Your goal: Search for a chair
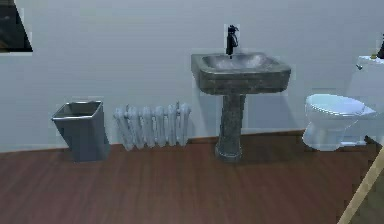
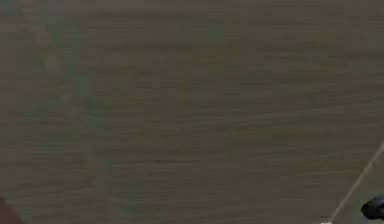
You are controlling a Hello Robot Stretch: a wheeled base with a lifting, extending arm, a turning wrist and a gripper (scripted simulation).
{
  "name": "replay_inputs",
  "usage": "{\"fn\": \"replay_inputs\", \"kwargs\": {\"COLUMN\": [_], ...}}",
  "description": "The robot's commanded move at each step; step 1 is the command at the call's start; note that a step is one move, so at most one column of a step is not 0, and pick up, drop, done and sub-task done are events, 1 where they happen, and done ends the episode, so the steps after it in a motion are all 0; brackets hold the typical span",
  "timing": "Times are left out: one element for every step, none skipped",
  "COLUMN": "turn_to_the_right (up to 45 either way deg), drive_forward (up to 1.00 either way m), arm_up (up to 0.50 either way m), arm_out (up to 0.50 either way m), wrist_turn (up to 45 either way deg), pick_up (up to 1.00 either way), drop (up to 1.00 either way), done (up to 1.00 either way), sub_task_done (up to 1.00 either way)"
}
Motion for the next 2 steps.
{"fn": "replay_inputs", "kwargs": {"turn_to_the_right": [-12.0,0.0], "drive_forward": [0.0,0.1], "arm_up": [0.0,0.0], "arm_out": [0.0,0.0], "wrist_turn": [0.0,0.0], "pick_up": [0.0,0.0], "drop": [0.0,0.0], "done": [0.0,0.0], "sub_task_done": [0.0,0.0]}}
